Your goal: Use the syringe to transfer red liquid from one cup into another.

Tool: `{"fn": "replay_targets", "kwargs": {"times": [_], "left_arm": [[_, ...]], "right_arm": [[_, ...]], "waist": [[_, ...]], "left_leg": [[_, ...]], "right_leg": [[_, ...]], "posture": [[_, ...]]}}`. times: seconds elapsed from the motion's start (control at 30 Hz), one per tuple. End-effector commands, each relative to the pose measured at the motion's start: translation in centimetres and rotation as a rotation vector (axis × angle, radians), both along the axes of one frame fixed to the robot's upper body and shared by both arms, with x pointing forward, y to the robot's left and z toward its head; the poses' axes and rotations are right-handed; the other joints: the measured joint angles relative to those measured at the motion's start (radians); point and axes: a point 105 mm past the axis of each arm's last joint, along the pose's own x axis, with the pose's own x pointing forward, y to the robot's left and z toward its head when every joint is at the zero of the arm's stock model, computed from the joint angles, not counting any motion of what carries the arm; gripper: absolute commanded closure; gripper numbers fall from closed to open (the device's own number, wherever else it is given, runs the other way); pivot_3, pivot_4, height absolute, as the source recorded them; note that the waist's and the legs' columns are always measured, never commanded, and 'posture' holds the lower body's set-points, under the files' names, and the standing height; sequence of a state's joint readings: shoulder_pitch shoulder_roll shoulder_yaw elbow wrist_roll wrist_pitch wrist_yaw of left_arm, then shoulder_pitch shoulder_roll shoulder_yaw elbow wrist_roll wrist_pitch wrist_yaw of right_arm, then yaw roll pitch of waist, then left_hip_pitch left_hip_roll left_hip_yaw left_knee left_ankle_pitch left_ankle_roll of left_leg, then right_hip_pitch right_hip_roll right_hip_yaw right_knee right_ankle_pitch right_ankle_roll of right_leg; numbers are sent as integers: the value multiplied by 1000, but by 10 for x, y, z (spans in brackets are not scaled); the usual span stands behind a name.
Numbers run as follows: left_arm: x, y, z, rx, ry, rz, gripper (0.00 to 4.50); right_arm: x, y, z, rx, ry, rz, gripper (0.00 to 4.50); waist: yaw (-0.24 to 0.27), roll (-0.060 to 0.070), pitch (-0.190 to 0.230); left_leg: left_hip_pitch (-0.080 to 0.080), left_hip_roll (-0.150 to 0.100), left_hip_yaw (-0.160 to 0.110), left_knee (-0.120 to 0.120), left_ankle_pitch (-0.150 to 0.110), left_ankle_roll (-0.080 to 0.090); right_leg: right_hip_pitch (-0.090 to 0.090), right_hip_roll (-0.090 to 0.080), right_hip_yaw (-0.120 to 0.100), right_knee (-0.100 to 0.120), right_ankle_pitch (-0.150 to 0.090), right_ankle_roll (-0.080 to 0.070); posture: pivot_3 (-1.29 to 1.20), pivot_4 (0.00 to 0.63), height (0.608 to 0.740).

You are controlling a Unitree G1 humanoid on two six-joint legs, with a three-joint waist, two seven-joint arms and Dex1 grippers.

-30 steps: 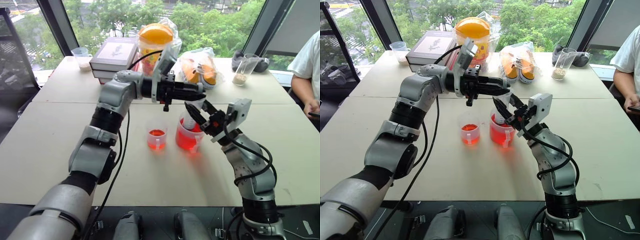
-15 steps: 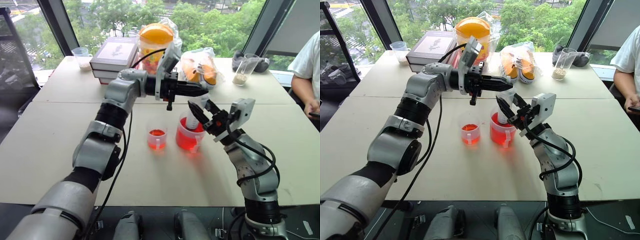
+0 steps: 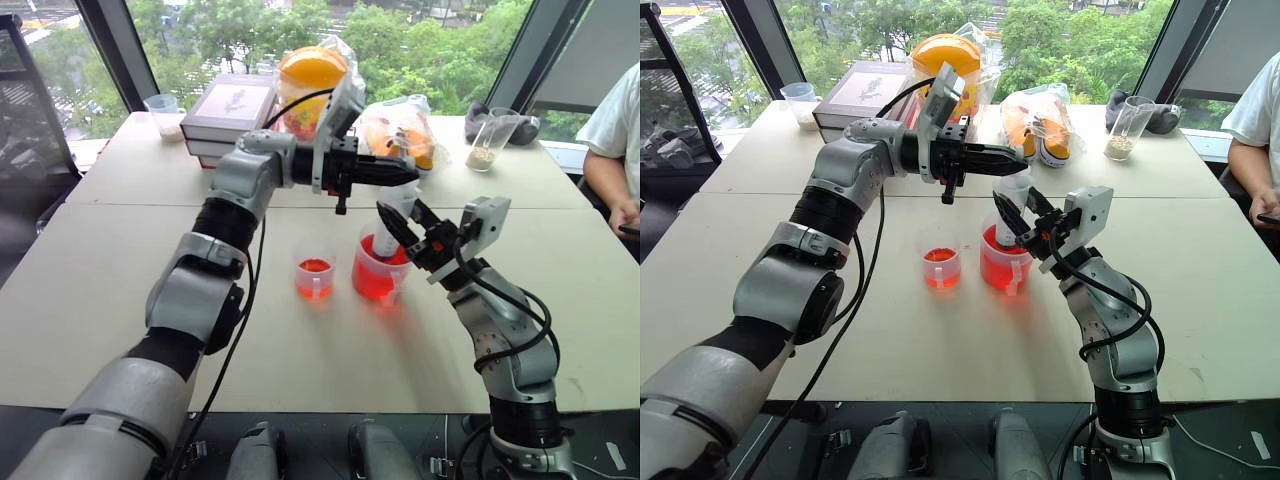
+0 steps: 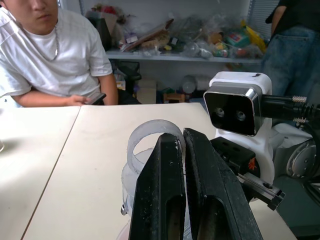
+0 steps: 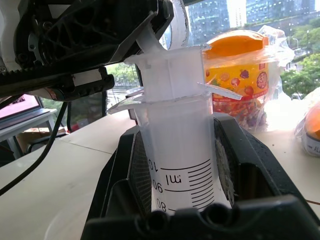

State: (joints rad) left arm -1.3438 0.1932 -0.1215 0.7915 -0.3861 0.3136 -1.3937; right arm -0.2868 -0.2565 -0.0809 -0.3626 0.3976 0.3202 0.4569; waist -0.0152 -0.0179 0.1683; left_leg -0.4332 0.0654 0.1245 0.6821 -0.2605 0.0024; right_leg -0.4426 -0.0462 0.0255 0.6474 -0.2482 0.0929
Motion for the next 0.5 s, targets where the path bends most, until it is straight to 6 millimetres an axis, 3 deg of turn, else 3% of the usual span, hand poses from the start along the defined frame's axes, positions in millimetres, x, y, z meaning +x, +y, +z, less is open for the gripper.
{"fn": "replay_targets", "kwargs": {"times": [0.03, 0.5], "left_arm": [[-6, 7, 60, -156, -163, 23, 4458], [-7, 6, 53, -139, -153, 9, 4458]], "right_arm": [[-7, 14, -14, -35, 48, 72, 3134], [-7, 15, -7, -33, 31, 74, 3134]], "waist": [[0, 0, 0], [0, 0, 0]], "left_leg": [[0, 0, 0, 0, 0, 0], [0, 0, 0, 0, 0, 0]], "right_leg": [[0, 0, 0, 0, 0, 0], [0, 0, 0, 0, 0, 0]], "posture": [[0, 150, 740], [0, 150, 740]]}}
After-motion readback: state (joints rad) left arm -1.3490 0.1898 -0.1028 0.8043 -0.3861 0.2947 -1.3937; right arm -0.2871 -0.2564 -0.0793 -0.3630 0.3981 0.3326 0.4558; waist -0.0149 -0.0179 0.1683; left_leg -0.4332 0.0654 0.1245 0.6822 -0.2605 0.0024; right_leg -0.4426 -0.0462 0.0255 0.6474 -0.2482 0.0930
